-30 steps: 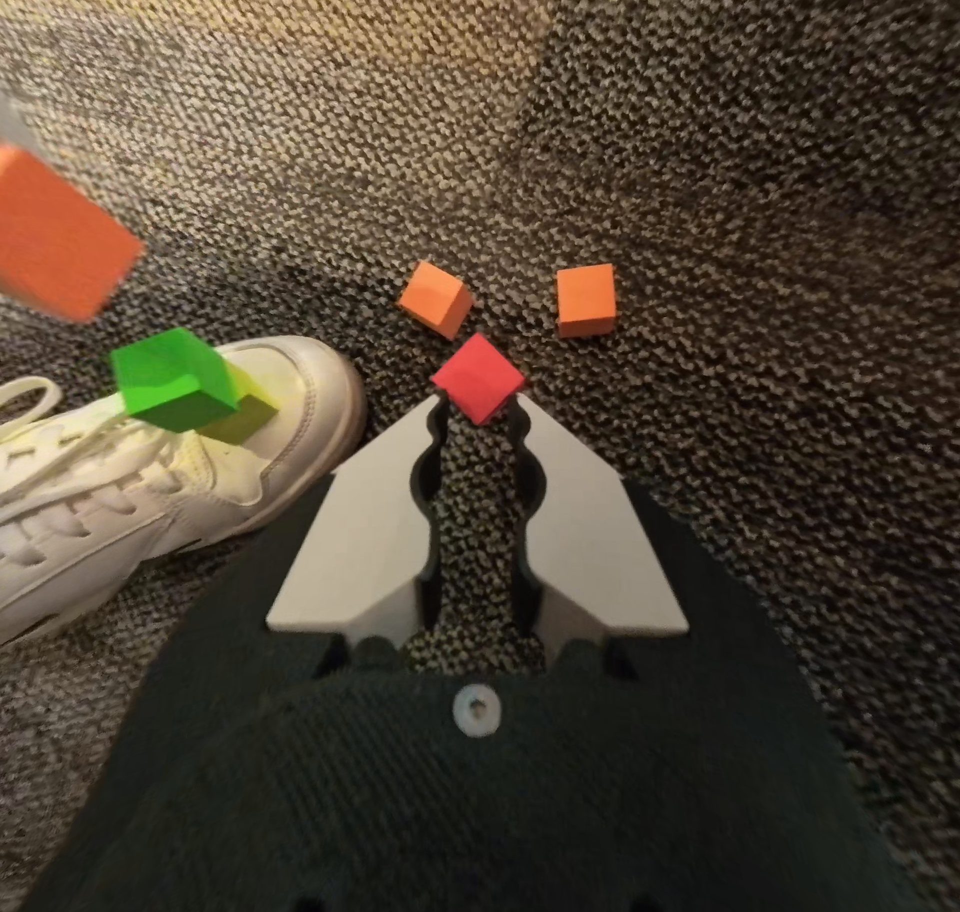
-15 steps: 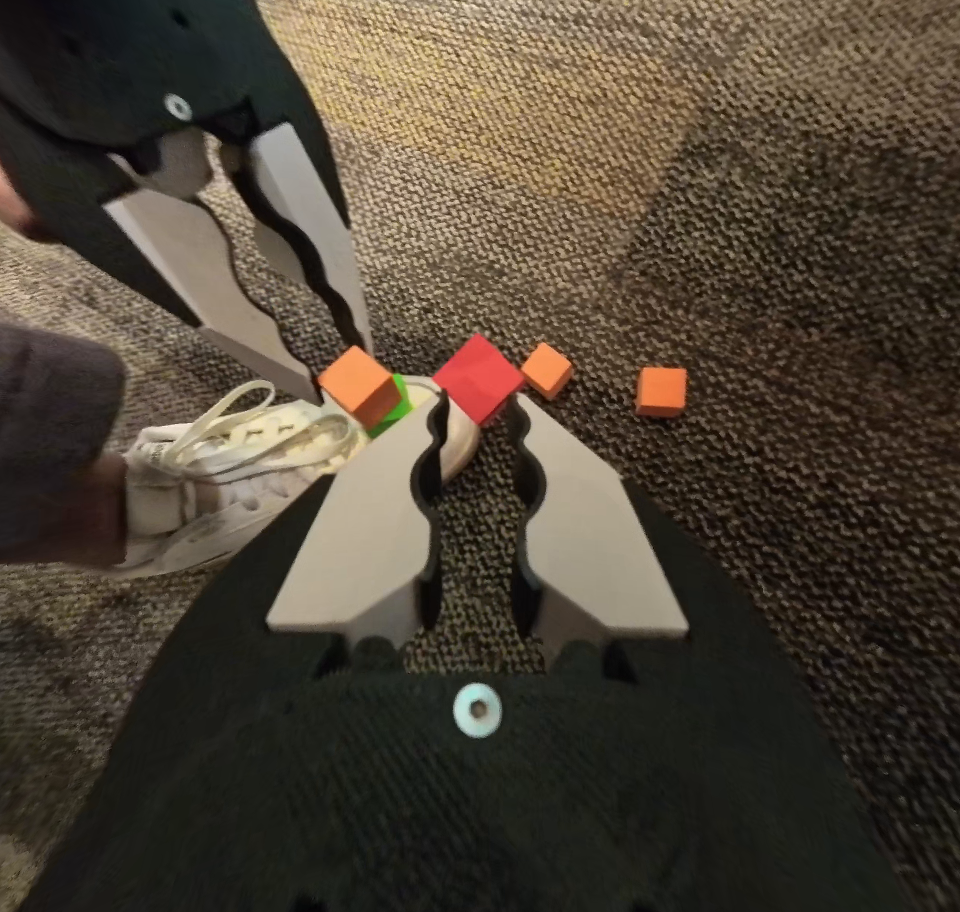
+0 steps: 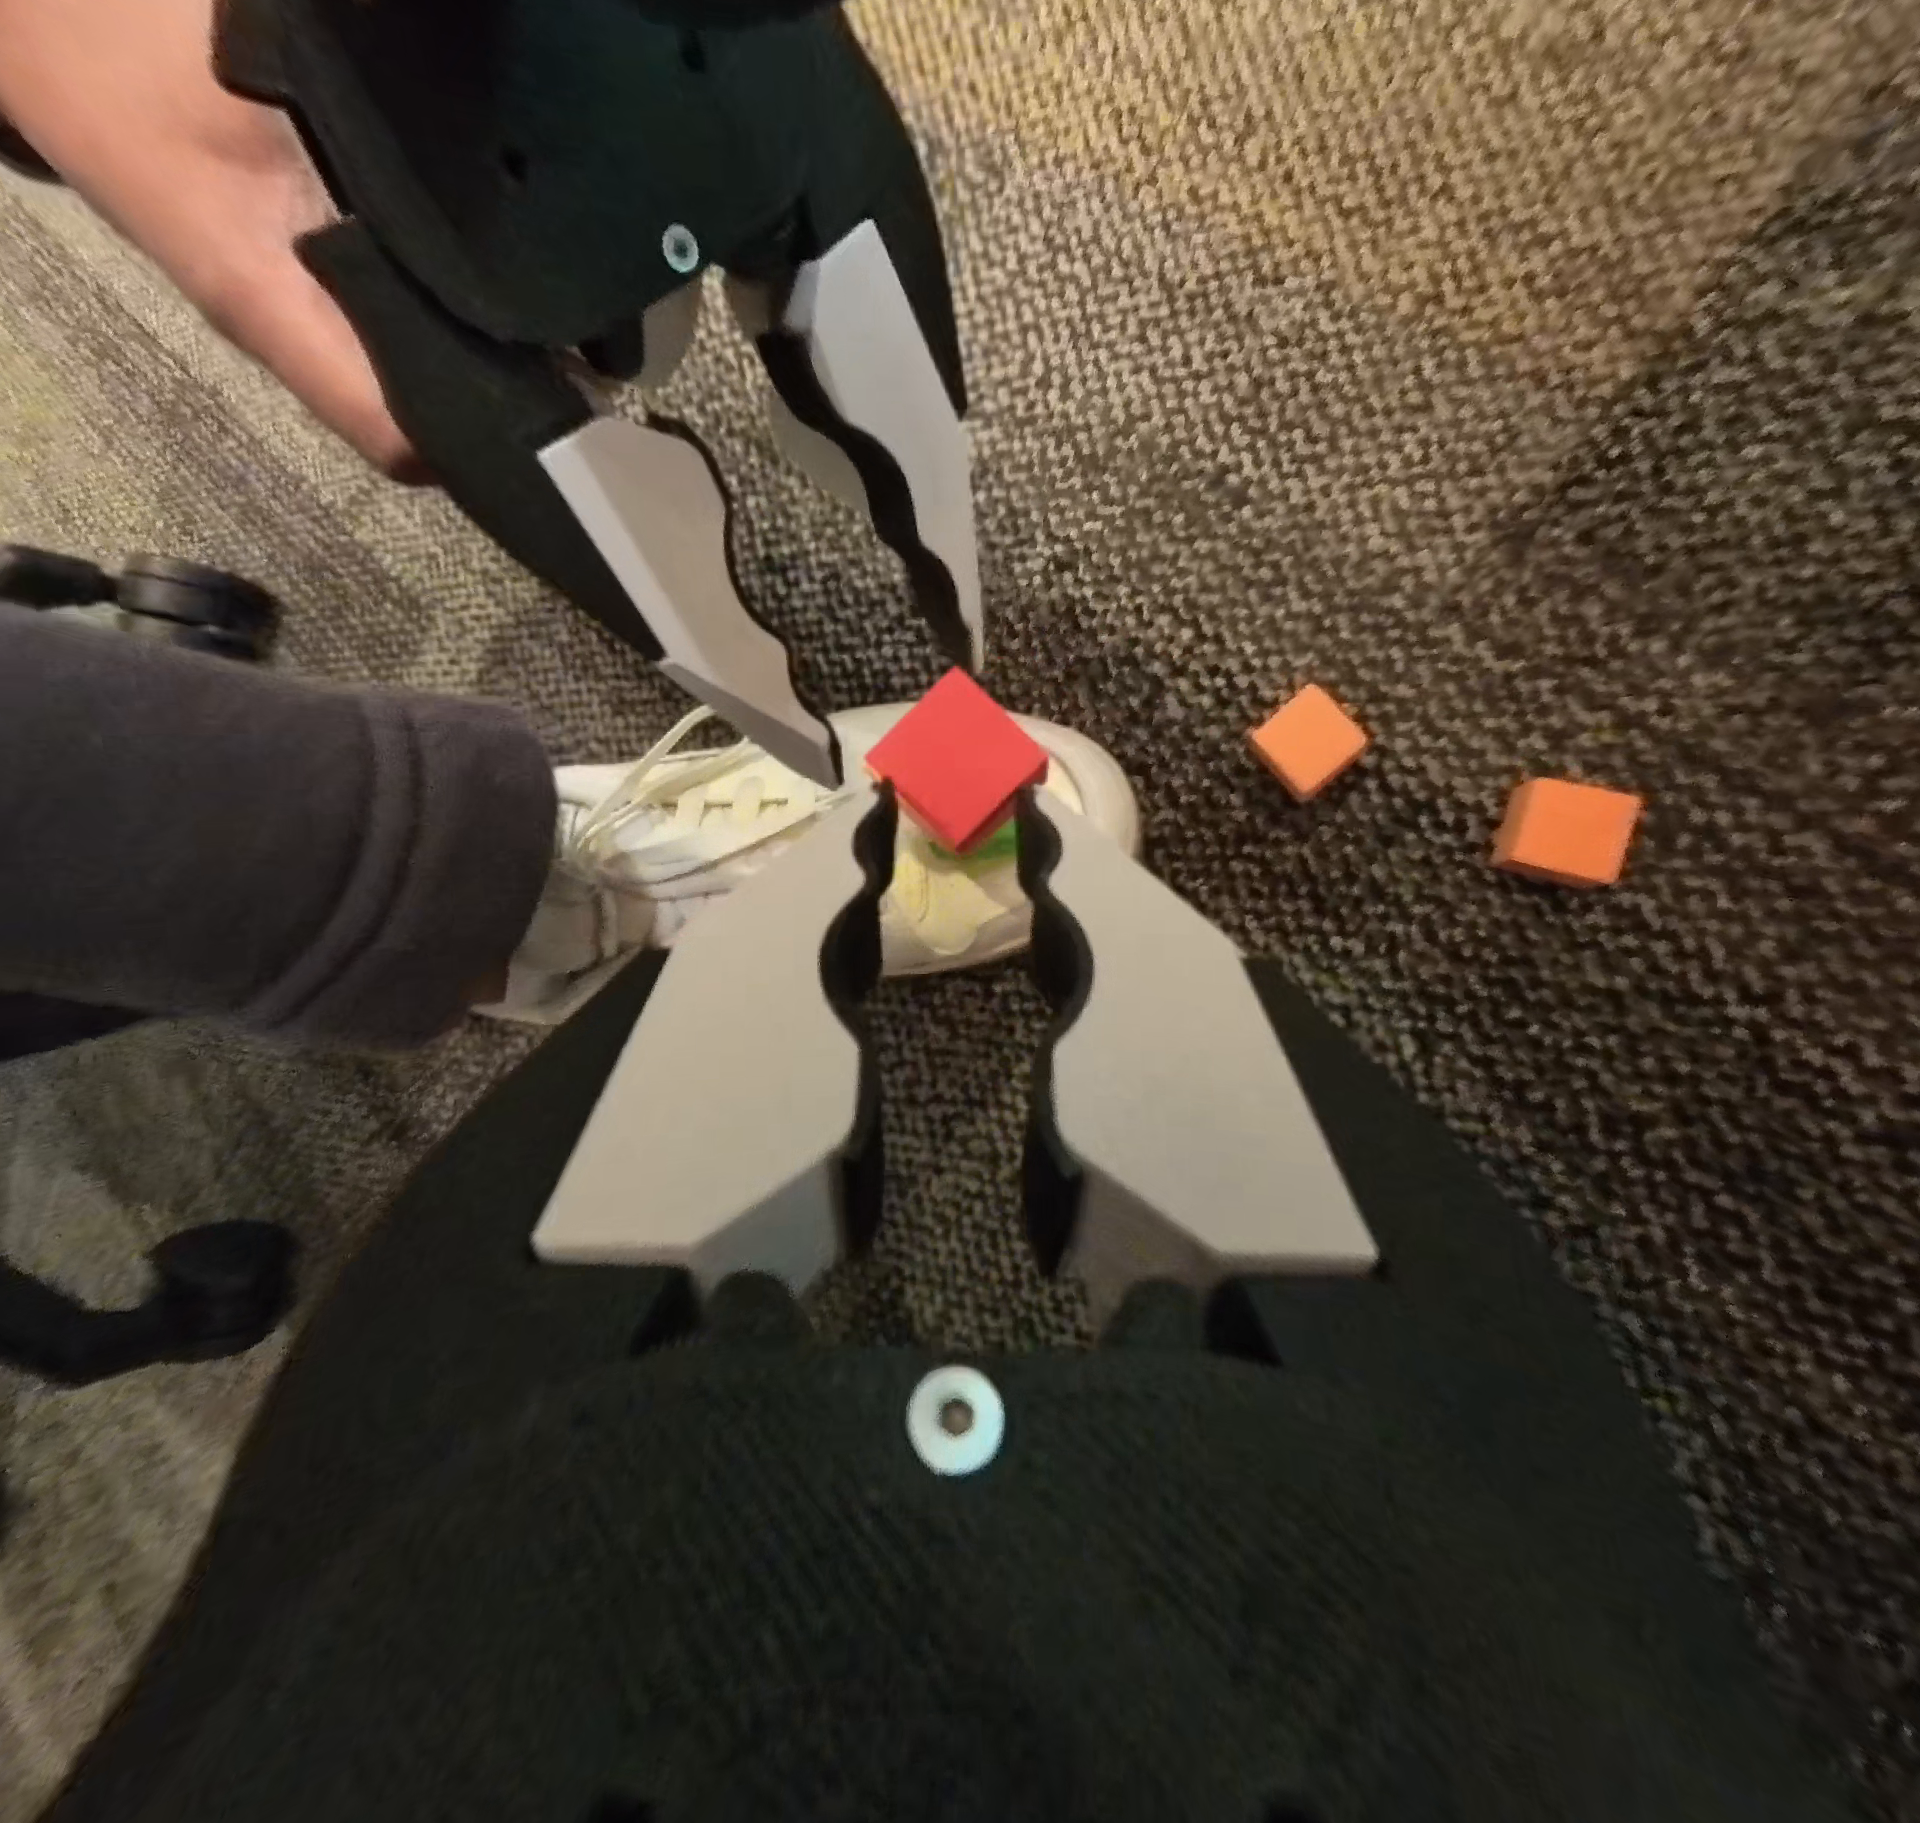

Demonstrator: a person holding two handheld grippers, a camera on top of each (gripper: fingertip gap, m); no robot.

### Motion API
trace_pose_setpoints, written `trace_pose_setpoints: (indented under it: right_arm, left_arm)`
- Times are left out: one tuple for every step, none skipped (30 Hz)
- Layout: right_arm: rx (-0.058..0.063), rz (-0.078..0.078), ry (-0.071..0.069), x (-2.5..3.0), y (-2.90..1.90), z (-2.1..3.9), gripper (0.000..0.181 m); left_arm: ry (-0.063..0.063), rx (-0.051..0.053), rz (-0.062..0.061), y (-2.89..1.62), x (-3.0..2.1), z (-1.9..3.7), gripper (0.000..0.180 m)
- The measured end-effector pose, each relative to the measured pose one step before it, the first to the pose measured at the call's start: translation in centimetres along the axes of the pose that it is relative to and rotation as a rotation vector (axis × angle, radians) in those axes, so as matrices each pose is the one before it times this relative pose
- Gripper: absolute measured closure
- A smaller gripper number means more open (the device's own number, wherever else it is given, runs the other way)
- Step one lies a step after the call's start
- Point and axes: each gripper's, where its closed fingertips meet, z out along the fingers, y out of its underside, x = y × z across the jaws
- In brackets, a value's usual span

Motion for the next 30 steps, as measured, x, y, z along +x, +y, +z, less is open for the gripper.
trace_pose_setpoints:
  right_arm:
    - [-0.0210,0.0072,-0.0077,-0.121,0.020,0.222,0.159]
    - [-0.0117,0.0032,-0.0065,-0.125,-0.087,0.167,0.159]
    - [-0.0084,-0.0002,-0.0053,-0.123,-0.106,0.120,0.159]
    - [-0.0083,-0.0031,-0.0047,-0.127,-0.073,0.111,0.159]
    - [-0.0096,-0.0042,-0.0044,-0.129,-0.006,0.100,0.159]
    - [-0.0093,-0.0042,-0.0030,-0.110,0.031,0.125,0.159]
    - [-0.0070,-0.0038,-0.0022,-0.086,0.053,0.135,0.159]
    - [-0.0046,-0.0023,-0.0029,-0.087,0.079,0.154,0.159]
    - [-0.0033,-0.0002,-0.0031,-0.065,0.094,0.149,0.158]
    - [-0.0030,0.0008,-0.0016,-0.041,0.131,0.107,0.157]
    - [-0.0019,0.0004,0.0029,0.030,0.135,0.036,0.156]
    - [0.0010,-0.0002,0.0064,0.098,0.109,-0.062,0.155]
    - [0.0036,0.0012,0.0057,0.105,0.081,-0.151,0.152]
    - [0.0062,0.0043,0.0025,0.105,0.059,-0.224,0.150]
    - [0.0104,0.0076,-0.0009,0.124,0.012,-0.284,0.149]
    - [0.0134,0.0115,-0.0029,0.146,0.004,-0.353,0.148]
    - [0.0133,0.0141,-0.0015,0.267,0.026,-0.395,0.147]
    - [0.0104,0.0139,0.0061,0.472,0.112,-0.426,0.147]
    - [0.0056,0.0133,0.0164,0.740,0.249,-0.429,0.147]
    - [0.0023,0.0154,0.0209,0.923,0.354,-0.409,0.147]
    - [0.0027,0.0179,0.0241,1.071,0.365,-0.359,0.147]
    - [0.0067,0.0162,0.0334,1.298,0.337,-0.285,0.148]
    - [0.0097,0.0132,0.0452,1.540,0.332,-0.141,0.149]
    - [0.0098,0.0105,0.0595,1.794,0.323,0.041,0.148]
    - [0.0126,0.0056,0.0687,1.888,0.269,0.271,0.146]
    - [0.0156,0.0011,0.0612,1.659,0.166,0.493,0.146]
    - [0.0131,-0.0012,0.0442,1.237,0.105,0.683,0.146]
    - [0.0071,-0.0009,0.0278,0.822,0.053,0.856,0.146]
    - [0.0068,-0.0019,0.0172,0.477,-0.084,0.933,0.145]
    - [0.0090,-0.0057,0.0116,0.238,-0.191,0.944,0.145]
  left_arm:
    - [-0.0008,-0.0036,-0.0022,0.155,-0.070,0.061,0.136]
    - [-0.0018,-0.0026,-0.0020,0.132,-0.076,0.066,0.135]
    - [-0.0020,-0.0022,0.0003,0.108,-0.044,0.065,0.134]
    - [-0.0051,-0.0019,0.0029,0.067,-0.052,0.061,0.134]
    - [-0.0071,-0.0004,0.0043,0.031,-0.056,0.034,0.133]
    - [-0.0037,-0.0001,0.0043,0.003,-0.012,0.032,0.132]
    - [-0.0018,0.0004,0.0026,-0.008,0.001,0.025,0.132]
    - [-0.0020,0.0009,0.0009,-0.014,-0.019,0.026,0.131]
    - [-0.0017,0.0004,-0.0002,-0.003,-0.041,0.028,0.131]
    - [-0.0015,0.0004,-0.0009,0.011,-0.062,0.021,0.130]
    - [-0.0018,0.0009,-0.0008,0.006,-0.083,0.005,0.130]
    - [-0.0002,0.0003,0.0000,0.030,-0.055,-0.012,0.130]
    - [-0.0005,-0.0011,0.0002,0.062,-0.073,-0.032,0.129]
    - [-0.0021,-0.0017,0.0018,0.093,-0.116,-0.038,0.129]
    - [-0.0037,-0.0027,0.0034,0.120,-0.149,-0.049,0.129]
    - [-0.0030,-0.0036,0.0034,0.147,-0.168,-0.062,0.128]
    - [-0.0007,-0.0022,0.0035,0.128,-0.179,-0.059,0.128]
    - [0.0010,-0.0005,0.0044,0.115,-0.185,-0.083,0.127]
    - [-0.0034,-0.0004,0.0053,0.110,-0.307,-0.082,0.126]
    - [-0.0051,-0.0007,0.0083,0.139,-0.418,-0.075,0.125]
    - [-0.0119,-0.0011,0.0058,0.158,-0.649,-0.053,0.125]
    - [-0.0169,-0.0007,-0.0006,0.177,-0.863,-0.027,0.125]
    - [-0.0168,0.0008,-0.0089,0.102,-1.019,0.014,0.125]
    - [-0.0197,0.0006,-0.0168,-0.030,-1.144,0.047,0.125]
    - [-0.0262,0.0039,-0.0230,-0.298,-1.264,0.094,0.125]
    - [-0.0186,0.0176,-0.0235,-0.741,-1.028,0.118,0.125]
    - [-0.0022,0.0302,-0.0205,-1.085,-0.606,0.181,0.125]
    - [0.0061,0.0276,-0.0156,-1.145,-0.276,0.339,0.126]
    - [0.0048,0.0159,-0.0031,-0.984,-0.106,0.555,0.126]
    - [-0.0127,0.0029,0.0144,-0.717,-0.245,0.739,0.126]
